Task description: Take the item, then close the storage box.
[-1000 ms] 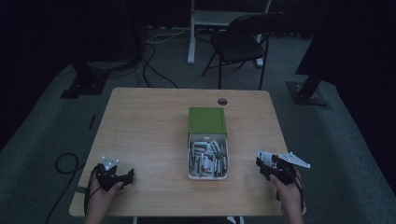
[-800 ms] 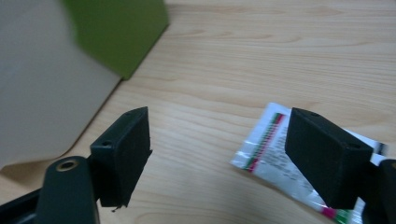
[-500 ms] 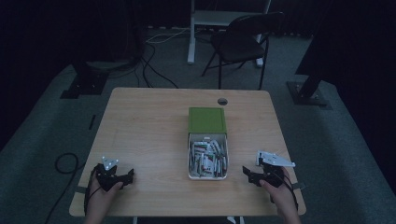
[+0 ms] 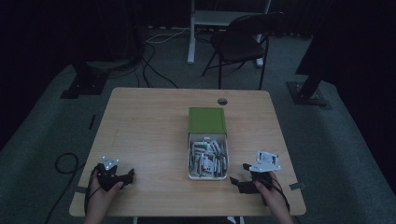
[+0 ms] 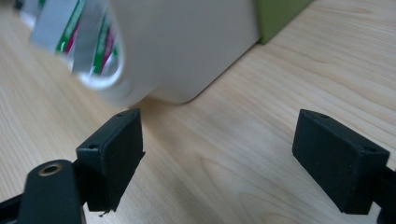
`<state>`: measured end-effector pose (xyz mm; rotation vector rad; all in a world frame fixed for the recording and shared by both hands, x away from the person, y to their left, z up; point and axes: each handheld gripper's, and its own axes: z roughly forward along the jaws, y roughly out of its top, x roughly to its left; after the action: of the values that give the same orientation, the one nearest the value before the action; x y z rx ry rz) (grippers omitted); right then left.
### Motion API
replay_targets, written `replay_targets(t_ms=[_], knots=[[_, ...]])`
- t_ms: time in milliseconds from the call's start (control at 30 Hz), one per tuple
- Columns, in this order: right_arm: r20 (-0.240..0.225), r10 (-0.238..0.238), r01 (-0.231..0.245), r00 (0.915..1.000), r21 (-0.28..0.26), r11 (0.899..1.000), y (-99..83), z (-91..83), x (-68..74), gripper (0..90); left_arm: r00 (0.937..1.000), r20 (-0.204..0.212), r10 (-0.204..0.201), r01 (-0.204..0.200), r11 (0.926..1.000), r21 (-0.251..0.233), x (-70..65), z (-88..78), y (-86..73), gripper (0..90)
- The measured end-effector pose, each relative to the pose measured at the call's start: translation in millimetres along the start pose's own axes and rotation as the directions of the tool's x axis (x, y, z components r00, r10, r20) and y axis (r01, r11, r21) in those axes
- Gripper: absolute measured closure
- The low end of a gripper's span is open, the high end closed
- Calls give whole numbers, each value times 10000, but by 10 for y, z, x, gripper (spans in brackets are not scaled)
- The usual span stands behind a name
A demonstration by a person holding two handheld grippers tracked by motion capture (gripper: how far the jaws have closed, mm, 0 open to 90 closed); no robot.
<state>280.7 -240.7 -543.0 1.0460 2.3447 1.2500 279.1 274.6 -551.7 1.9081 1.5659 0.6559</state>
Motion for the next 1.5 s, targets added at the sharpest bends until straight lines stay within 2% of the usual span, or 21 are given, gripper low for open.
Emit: replay_targets(t_ms=[67, 200, 533, 767, 900, 1033, 1100, 1167, 1233, 1367, 1400, 1433, 1500], knots=[[-213, -224, 226, 9995, 96, 9997, -17, 51, 45, 160, 10000, 5, 7, -7, 10000, -1, -1, 3, 3, 97], [-275, -504, 510, 9983, 203, 9985, -21, 90, 82, 160, 10000, 22, 1, -1, 10000, -12, -8, 12, 11, 97], [9, -408, 408, 9992, 20, 9992, -58, 72, 56, 159, 10000, -49, -58, 58, 10000, 16, -24, 20, 22, 98], [47, -573, 573, 9983, -149, 9982, -28, 33, 41, 137, 9975, 486, 520, -522, 9986, 14, -47, 15, 21, 98], [56, -505, 506, 9987, -224, 9985, -19, 17, 30, 137, 9920, 866, 916, -917, 9958, -27, -109, 12, 18, 98], [14, -308, 308, 9995, -272, 9992, -11, -1, 25, 137, 9820, 1307, 1364, -1382, 9904, 49, -224, 4, 26, 98], [-30, -299, 298, 9995, -215, 9993, -11, -7, 27, 136, 9746, 1709, 1448, -1481, 9889, 64, -281, -1, 37, 98], [-96, -262, 261, 9996, -184, 9995, -15, -12, 25, 136, 9647, 1896, 1828, -1842, 9828, -103, -339, -4, 43, 98], [-111, -249, 246, 9996, -197, 9995, -19, -15, 18, 136, 9575, 2147, 1927, -1910, 9812, -284, -389, 0, 52, 98], [-89, -189, 187, 9998, -280, 9994, -4, -28, 15, 136, 9327, 2624, 2474, -2385, 9689, -657, -506, -12, 75, 98], [-89, -189, 187, 9998, -280, 9994, -4, -28, 15, 136, 9327, 2624, 2474, -2385, 9689, -657, -506, -12, 75, 98], [-92, -130, 126, 9999, -379, 9992, 7, -34, 15, 135, 9207, 2803, 2716, -2562, 9623, -912, -578, -23, 85, 98], [-112, -191, 183, 9998, -623, 9979, 44, -55, 19, 135, 9091, 2945, 2947, -2765, 9555, -1028, -649, -33, 101, 98]])
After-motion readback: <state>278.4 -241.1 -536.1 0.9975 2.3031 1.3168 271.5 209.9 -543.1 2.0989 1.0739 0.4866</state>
